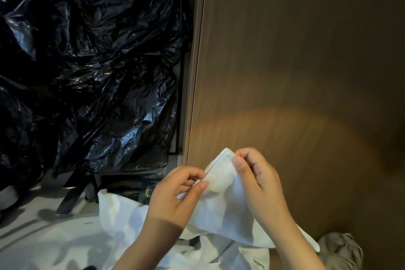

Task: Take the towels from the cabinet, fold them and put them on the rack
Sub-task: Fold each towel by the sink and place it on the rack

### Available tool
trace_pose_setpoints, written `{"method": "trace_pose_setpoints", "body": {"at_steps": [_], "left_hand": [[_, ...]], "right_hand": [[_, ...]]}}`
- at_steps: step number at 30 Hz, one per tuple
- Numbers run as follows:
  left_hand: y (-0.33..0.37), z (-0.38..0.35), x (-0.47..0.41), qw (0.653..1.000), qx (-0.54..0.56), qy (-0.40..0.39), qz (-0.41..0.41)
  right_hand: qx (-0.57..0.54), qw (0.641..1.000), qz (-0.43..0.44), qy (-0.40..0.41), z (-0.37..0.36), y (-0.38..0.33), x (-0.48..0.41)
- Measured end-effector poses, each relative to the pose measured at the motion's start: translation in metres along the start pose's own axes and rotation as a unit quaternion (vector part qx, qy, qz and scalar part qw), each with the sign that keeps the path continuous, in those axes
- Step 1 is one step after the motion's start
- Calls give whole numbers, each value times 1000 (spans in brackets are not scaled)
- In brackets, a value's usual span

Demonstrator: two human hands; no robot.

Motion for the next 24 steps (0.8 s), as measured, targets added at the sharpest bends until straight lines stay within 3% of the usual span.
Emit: {"method": "trace_pose_setpoints", "body": {"at_steps": [5,11,17,24], "left_hand": [[-10,-3,8,998,-51,-28,-25],[-28,4,18,998,-65,-16,7],[-35,5,15,996,-62,-50,24],[-59,13,18,985,-155,-67,44]], "right_hand": [[-25,1000,-4,3,1,-4,1],[-20,998,-8,-57,10,-2,-5],[-14,998,50,33,24,-18,-13],[9,994,89,69,45,-30,-26]]}}
Point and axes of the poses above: each hand's wrist, its own x-axis away from the middle knuckle, its own z-axis out of the back of the hand, y = z × x, the point moved 4 cm from there along -x, towards the middle knuckle, and after that the axes turned 9 degrees about -y, right-handed, at the moved point
